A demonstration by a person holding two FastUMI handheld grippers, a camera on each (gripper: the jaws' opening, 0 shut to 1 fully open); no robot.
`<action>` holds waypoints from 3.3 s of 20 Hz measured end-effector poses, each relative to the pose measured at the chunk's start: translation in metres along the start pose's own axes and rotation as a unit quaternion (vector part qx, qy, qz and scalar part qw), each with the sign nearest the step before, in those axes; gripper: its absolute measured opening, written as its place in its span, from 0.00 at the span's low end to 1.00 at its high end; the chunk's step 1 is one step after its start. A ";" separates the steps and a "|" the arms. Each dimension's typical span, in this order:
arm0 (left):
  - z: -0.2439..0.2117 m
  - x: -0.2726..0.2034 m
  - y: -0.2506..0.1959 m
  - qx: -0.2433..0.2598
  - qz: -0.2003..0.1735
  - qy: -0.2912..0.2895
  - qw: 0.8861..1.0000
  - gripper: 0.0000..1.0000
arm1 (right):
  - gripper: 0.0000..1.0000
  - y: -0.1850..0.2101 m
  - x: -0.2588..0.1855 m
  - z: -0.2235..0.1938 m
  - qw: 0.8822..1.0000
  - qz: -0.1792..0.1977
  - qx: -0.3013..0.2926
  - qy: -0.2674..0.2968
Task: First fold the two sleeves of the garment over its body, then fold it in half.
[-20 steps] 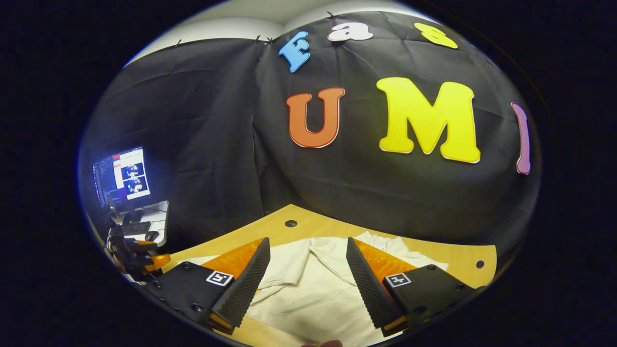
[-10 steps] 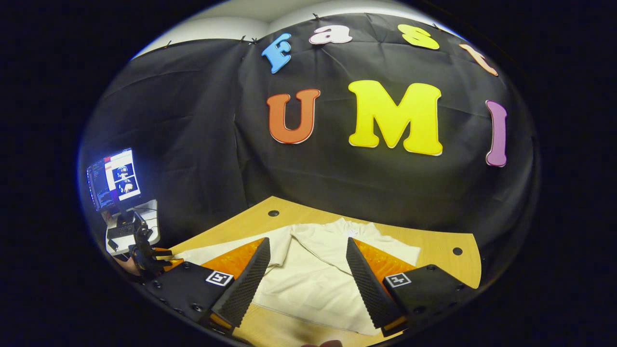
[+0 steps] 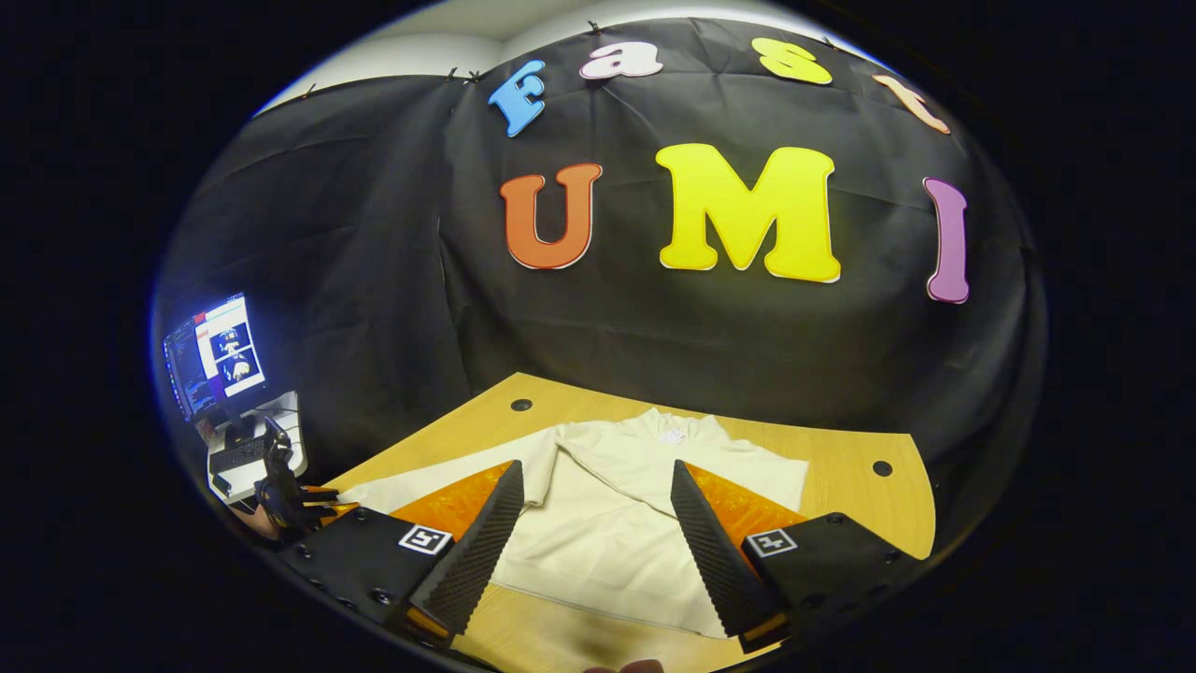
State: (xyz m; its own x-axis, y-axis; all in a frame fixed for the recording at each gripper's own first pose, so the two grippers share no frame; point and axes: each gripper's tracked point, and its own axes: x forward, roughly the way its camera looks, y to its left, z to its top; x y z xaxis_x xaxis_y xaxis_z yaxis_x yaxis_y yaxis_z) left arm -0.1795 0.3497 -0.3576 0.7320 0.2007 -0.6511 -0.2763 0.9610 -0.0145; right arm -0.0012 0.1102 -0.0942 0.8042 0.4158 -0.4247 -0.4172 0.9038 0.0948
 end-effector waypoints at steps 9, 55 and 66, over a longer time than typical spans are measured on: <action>0.006 -0.002 -0.020 -0.029 0.000 0.011 1.000 0.03 | 0.98 -0.021 -0.013 -0.001 1.000 -0.011 0.004 0.002; 0.290 0.026 -0.614 0.115 -0.396 -0.091 0.906 0.03 | 0.96 -0.322 -0.269 -0.057 0.942 -0.295 0.146 -0.073; 0.189 0.120 -0.689 0.129 -0.369 0.022 0.920 0.05 | 0.96 -0.352 -0.284 -0.078 0.934 -0.327 0.142 -0.026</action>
State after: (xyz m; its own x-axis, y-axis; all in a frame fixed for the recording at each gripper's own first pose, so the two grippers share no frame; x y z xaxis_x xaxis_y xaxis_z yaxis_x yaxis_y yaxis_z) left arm 0.2164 -0.2522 -0.2818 0.6342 -0.5264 -0.5663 0.4468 0.8473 -0.2872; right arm -0.1153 -0.3336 -0.0770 0.8703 -0.2365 -0.4321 0.2934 0.9535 0.0689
